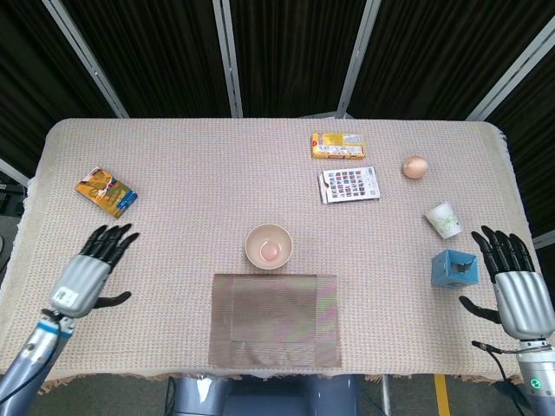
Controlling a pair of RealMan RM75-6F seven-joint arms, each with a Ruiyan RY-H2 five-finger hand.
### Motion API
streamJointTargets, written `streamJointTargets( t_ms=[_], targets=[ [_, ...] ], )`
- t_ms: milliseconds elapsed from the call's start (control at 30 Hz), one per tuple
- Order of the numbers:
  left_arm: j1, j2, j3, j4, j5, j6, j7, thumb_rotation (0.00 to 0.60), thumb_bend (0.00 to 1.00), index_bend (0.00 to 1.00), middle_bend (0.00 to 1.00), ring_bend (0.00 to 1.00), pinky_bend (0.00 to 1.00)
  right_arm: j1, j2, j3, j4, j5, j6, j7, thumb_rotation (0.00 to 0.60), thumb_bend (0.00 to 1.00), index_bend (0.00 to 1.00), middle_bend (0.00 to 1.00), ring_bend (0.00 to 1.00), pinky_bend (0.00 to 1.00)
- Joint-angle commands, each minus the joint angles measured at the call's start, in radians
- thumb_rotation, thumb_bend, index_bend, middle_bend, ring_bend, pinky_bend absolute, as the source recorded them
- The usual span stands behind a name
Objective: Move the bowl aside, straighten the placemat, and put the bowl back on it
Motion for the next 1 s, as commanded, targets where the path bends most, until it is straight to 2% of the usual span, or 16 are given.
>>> streamJointTargets(
  t_ms=[33, 233, 400, 667, 833, 1000],
  targets=[
    [-0.174, -0.143, -0.062, 0.139, 0.027, -0.164, -0.017, 0.6, 0.0, 0.16, 0.0, 0.0, 0.0, 0.003, 0.0, 0.009, 0.009, 0.028, -0.014, -0.002, 0.6, 0.0, 0.0, 0.0, 0.0, 0.0],
    [-0.305, -0.259, -0.096, 0.259, 0.027, -0.282, -0.01, 0.6, 0.0, 0.21, 0.0, 0.0, 0.0, 0.006, -0.005, 0.018, 0.032, 0.071, -0.036, -0.013, 0.6, 0.0, 0.0, 0.0, 0.0, 0.0],
    [-0.394, -0.358, -0.102, 0.366, 0.017, -0.362, -0.023, 0.6, 0.01, 0.25, 0.0, 0.0, 0.0, 0.006, -0.005, 0.028, 0.043, 0.106, -0.047, -0.012, 0.6, 0.0, 0.0, 0.0, 0.0, 0.0],
    [-0.468, -0.472, -0.091, 0.504, 0.013, -0.364, -0.07, 0.6, 0.06, 0.31, 0.0, 0.0, 0.0, 0.002, 0.004, 0.034, 0.044, 0.121, -0.049, 0.0, 0.6, 0.0, 0.0, 0.0, 0.0, 0.0],
    [-0.496, -0.523, -0.083, 0.567, 0.01, -0.354, -0.1, 0.6, 0.13, 0.35, 0.0, 0.0, 0.0, 0.0, 0.007, 0.035, 0.044, 0.122, -0.047, 0.006, 0.6, 0.0, 0.0, 0.0, 0.0, 0.0],
    [-0.52, -0.557, -0.075, 0.61, 0.007, -0.364, -0.094, 0.6, 0.35, 0.45, 0.0, 0.0, 0.0, -0.001, 0.011, 0.036, 0.044, 0.124, -0.05, 0.011, 0.6, 0.0, 0.0, 0.0, 0.0, 0.0]
  ],
)
